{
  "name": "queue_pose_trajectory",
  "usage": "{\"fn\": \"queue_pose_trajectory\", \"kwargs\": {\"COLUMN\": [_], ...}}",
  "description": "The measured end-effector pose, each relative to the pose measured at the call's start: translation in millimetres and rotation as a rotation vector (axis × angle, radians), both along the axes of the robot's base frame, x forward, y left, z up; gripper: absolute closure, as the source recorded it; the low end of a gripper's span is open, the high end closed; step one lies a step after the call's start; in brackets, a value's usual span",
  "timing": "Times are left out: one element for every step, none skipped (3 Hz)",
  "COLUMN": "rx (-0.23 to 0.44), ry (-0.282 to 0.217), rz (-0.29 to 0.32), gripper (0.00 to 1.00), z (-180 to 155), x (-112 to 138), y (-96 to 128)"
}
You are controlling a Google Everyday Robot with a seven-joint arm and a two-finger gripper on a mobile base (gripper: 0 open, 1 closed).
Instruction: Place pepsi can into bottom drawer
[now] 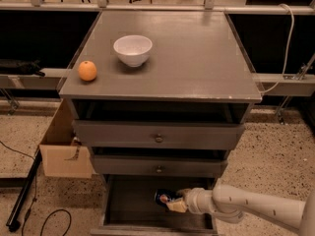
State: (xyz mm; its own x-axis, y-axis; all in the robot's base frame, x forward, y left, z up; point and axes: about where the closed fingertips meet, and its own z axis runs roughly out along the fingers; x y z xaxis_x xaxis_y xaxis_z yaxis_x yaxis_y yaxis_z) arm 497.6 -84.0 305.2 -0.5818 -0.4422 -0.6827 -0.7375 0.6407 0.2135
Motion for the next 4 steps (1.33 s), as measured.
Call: {"fn": "queue_pose_trajectory", "kwargs": {"rx": [0.037, 0.054, 0.050, 0.042], "ry": [0.017, 0.038, 0.035, 0.035], "rz": [0.006, -0.004, 0.002, 0.019], "gripper": [1.00, 1.00, 1.00, 1.00], "z": [-22, -45, -46, -46], "x": [19, 56, 59, 56], "y": [9, 15, 18, 26]}}
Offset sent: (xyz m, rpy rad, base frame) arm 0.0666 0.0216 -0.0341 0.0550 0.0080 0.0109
